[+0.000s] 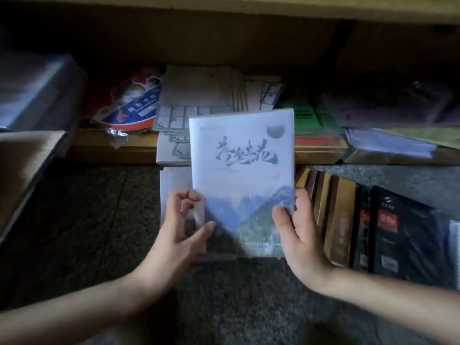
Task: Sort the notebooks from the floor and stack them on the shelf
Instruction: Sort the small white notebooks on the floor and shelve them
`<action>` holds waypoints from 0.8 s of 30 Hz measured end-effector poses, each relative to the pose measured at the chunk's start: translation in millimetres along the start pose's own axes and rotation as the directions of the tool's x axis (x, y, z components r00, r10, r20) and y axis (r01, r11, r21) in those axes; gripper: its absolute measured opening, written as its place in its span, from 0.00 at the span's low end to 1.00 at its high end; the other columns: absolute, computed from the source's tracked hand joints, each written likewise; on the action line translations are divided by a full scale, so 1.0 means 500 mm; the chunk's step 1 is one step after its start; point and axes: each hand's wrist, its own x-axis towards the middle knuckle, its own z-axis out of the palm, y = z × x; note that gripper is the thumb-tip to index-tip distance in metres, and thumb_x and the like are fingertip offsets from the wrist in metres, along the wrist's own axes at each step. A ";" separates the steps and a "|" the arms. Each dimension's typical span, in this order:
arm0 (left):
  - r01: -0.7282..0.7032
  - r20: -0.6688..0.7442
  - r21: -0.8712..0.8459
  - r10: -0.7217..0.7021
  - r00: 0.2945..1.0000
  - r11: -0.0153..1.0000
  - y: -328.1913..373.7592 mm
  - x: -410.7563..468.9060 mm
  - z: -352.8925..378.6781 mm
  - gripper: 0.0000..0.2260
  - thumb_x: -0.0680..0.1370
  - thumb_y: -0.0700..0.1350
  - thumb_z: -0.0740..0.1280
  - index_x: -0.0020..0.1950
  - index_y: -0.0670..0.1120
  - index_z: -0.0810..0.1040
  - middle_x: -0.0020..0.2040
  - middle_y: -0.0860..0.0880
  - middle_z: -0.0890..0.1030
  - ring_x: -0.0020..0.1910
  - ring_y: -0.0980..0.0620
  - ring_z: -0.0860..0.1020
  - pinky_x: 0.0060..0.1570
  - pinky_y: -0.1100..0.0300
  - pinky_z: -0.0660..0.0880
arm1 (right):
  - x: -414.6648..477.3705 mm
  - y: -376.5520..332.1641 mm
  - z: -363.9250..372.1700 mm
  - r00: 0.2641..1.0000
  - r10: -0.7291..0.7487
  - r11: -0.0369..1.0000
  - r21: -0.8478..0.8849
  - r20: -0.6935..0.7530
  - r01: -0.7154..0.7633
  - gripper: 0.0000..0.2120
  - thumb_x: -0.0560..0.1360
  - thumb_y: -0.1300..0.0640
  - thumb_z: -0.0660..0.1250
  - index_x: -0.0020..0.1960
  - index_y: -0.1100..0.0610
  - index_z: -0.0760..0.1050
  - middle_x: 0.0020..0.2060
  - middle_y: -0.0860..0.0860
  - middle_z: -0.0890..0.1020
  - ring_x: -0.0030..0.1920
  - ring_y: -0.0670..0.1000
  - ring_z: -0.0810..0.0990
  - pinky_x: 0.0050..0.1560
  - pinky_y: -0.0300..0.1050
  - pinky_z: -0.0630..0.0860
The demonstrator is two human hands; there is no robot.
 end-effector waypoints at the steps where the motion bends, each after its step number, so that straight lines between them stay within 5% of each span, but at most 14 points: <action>1: -0.079 0.024 -0.017 0.079 0.997 0.997 0.029 0.010 -0.015 0.15 0.74 0.41 0.69 0.52 0.54 0.65 0.41 0.51 0.75 0.37 0.49 0.73 0.33 0.60 0.72 | 0.021 -0.027 0.001 0.998 -0.062 0.998 -0.003 -0.015 0.062 0.09 0.77 0.57 0.57 0.57 0.49 0.65 0.49 0.38 0.78 0.52 0.39 0.76 0.53 0.32 0.71; 5: -0.322 -0.065 0.062 0.326 0.943 0.945 0.149 0.046 -0.062 0.15 0.74 0.42 0.67 0.54 0.56 0.67 0.40 0.44 0.76 0.33 0.40 0.72 0.32 0.53 0.73 | 0.109 -0.149 0.031 0.963 -0.252 0.967 0.021 -0.095 0.255 0.09 0.76 0.50 0.59 0.57 0.45 0.68 0.49 0.52 0.80 0.49 0.48 0.79 0.49 0.40 0.74; 7: -0.381 -0.105 0.150 0.397 0.912 0.913 0.198 0.070 -0.087 0.15 0.74 0.38 0.70 0.54 0.51 0.68 0.26 0.47 0.73 0.23 0.52 0.67 0.27 0.65 0.68 | 0.156 -0.197 0.067 0.953 -0.265 0.961 0.042 -0.146 0.273 0.07 0.75 0.50 0.61 0.53 0.46 0.70 0.43 0.58 0.80 0.40 0.54 0.79 0.40 0.47 0.74; 9: -0.366 -0.174 0.182 0.396 0.902 0.913 0.246 0.094 -0.122 0.15 0.73 0.35 0.69 0.53 0.46 0.69 0.23 0.50 0.71 0.20 0.61 0.67 0.23 0.74 0.64 | 0.201 -0.237 0.108 0.951 -0.254 0.961 0.065 -0.178 0.269 0.06 0.75 0.49 0.62 0.51 0.48 0.72 0.39 0.54 0.80 0.40 0.54 0.79 0.39 0.48 0.75; 14: -0.367 -0.328 0.256 0.437 0.837 0.894 0.329 0.162 -0.230 0.11 0.71 0.43 0.72 0.50 0.49 0.74 0.40 0.42 0.79 0.30 0.50 0.76 0.28 0.56 0.74 | 0.342 -0.322 0.196 0.946 -0.240 0.967 0.027 -0.216 0.252 0.15 0.78 0.52 0.62 0.61 0.57 0.74 0.49 0.51 0.82 0.48 0.47 0.79 0.45 0.39 0.72; 17: -0.342 -0.467 0.278 0.438 0.768 0.898 0.343 0.219 -0.283 0.09 0.72 0.45 0.72 0.51 0.48 0.77 0.44 0.50 0.79 0.31 0.57 0.75 0.29 0.64 0.74 | 0.402 -0.365 0.237 0.963 -0.192 0.979 0.032 -0.189 0.201 0.21 0.77 0.55 0.62 0.69 0.56 0.68 0.57 0.50 0.79 0.52 0.48 0.79 0.48 0.40 0.74; 21: -0.298 -0.564 0.240 0.383 0.731 0.924 0.337 0.278 -0.339 0.07 0.72 0.48 0.73 0.49 0.48 0.80 0.52 0.48 0.81 0.50 0.51 0.79 0.52 0.54 0.75 | 0.420 -0.377 0.273 0.989 -0.111 0.993 0.024 -0.099 0.114 0.24 0.77 0.58 0.62 0.71 0.53 0.63 0.59 0.51 0.76 0.38 0.44 0.76 0.31 0.34 0.73; 24: -0.200 -0.585 0.410 0.425 0.691 0.890 0.329 0.290 -0.349 0.14 0.75 0.51 0.69 0.57 0.45 0.78 0.64 0.44 0.74 0.64 0.49 0.71 0.60 0.61 0.66 | 0.414 -0.372 0.294 0.991 -0.118 0.993 -0.019 -0.058 0.117 0.22 0.76 0.60 0.63 0.70 0.54 0.65 0.58 0.49 0.76 0.39 0.44 0.77 0.35 0.36 0.75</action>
